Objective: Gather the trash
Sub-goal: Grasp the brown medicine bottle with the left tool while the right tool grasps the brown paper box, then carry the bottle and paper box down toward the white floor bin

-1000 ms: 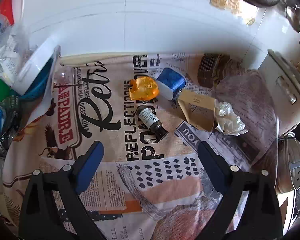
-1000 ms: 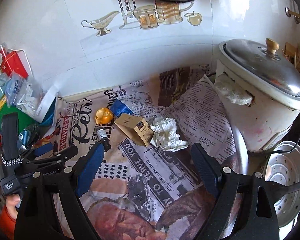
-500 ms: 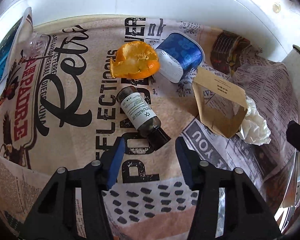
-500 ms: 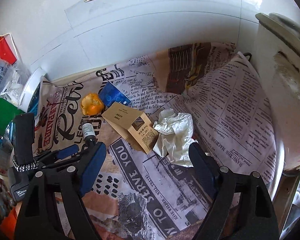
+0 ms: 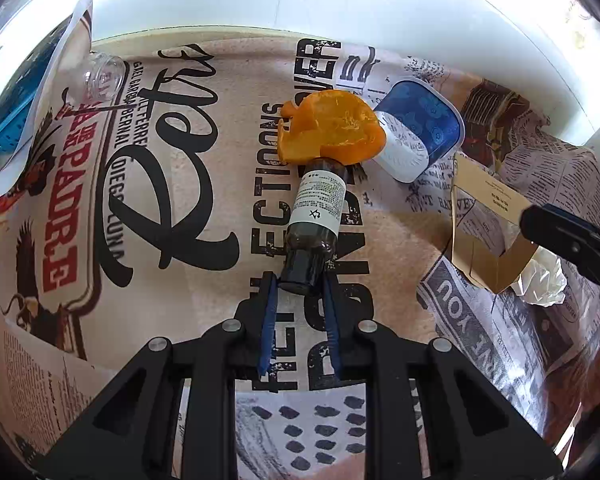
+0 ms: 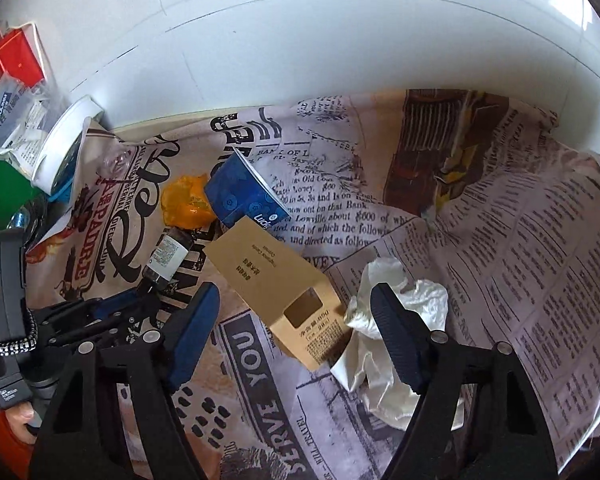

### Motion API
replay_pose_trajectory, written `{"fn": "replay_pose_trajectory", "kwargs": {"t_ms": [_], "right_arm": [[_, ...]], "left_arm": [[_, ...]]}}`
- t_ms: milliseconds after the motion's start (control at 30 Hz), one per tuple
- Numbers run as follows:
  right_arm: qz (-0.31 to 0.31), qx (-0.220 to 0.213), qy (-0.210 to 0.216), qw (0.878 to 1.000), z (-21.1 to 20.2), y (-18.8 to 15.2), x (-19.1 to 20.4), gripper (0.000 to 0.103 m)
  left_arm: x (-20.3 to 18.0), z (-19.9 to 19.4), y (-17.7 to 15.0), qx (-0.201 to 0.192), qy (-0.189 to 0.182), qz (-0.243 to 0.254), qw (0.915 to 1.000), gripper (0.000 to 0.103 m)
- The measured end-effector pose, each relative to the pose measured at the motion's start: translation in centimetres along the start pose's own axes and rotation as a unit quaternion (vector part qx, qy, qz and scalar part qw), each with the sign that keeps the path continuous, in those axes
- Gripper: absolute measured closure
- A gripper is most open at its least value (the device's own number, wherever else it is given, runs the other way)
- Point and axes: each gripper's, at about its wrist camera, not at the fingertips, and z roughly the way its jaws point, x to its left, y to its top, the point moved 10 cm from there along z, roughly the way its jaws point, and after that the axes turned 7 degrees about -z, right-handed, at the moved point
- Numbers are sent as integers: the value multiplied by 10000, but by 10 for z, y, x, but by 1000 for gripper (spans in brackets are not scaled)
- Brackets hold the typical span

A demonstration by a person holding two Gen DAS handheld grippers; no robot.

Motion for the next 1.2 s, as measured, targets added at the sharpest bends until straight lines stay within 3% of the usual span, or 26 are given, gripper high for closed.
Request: {"fn": "replay_pose_trajectory", "kwargs": {"t_ms": [233, 400, 667, 967, 1200], "right_arm": [[-87, 375, 349, 9987, 25, -1, 6, 45], [-126, 290, 307, 9990, 18, -2, 14, 59], [13, 31, 325, 9995, -9, 1, 24, 65], [303, -598, 204, 9975, -82, -4, 24, 65], [251, -1211, 192, 9921, -159, -19, 25, 65]], "left_arm": [[9, -19, -2, -62, -57, 85, 9999, 82], [13, -41, -1, -206, 65, 240, 9995, 82], [2, -84, 4, -511, -8, 312, 9982, 82], [-25, -149, 0, -1004, -113, 440, 9939, 82], [-49, -215, -30, -1600, 1, 325, 9866, 82]]}}
